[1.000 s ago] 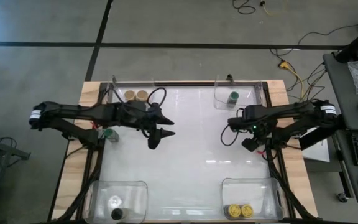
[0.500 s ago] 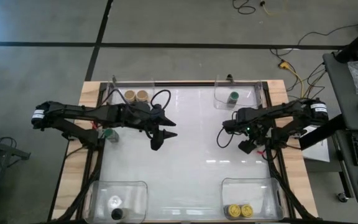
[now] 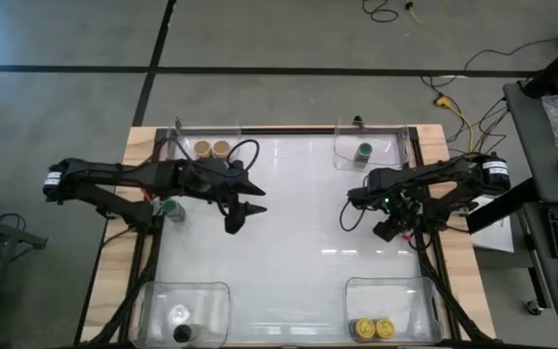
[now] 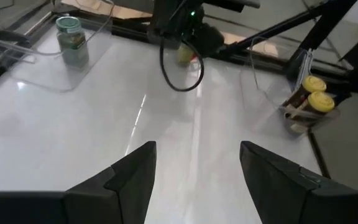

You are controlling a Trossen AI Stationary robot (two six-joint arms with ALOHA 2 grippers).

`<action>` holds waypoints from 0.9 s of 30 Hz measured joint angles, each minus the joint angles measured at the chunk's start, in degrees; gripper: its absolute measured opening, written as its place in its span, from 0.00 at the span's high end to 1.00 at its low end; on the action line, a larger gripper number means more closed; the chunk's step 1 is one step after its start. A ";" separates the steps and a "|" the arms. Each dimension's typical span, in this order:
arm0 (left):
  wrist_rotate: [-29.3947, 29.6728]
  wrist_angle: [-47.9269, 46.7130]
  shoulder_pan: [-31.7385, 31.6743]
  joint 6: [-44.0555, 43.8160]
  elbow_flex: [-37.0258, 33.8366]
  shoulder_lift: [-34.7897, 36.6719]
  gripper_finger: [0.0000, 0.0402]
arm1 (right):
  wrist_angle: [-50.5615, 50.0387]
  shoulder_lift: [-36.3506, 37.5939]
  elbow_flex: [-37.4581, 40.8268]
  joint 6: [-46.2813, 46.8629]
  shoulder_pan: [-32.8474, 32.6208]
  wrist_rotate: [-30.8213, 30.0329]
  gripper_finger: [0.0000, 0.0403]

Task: Sort spices by type
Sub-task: Put the black seasoning bottle into the bottom left transparent bin

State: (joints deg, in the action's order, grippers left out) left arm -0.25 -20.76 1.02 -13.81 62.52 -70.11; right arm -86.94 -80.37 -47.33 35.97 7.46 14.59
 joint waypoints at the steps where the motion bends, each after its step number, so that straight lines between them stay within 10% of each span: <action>1: 0.72 -1.37 0.02 0.27 0.00 0.72 0.46 | -0.19 -0.01 0.00 0.02 -0.07 0.14 0.47; 16: 11.32 -13.33 -0.05 0.90 -0.07 15.42 0.46 | -2.67 -8.14 -28.12 6.56 -6.92 -2.41 0.51; 27: 11.75 -18.97 -0.05 1.11 -0.09 21.05 0.46 | -2.97 -30.01 -60.96 -21.52 -17.05 -16.20 0.50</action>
State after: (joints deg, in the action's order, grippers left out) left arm 11.51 -39.73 0.97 -12.70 62.43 -49.06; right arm -89.90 -110.38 -108.29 14.45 -9.59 -1.62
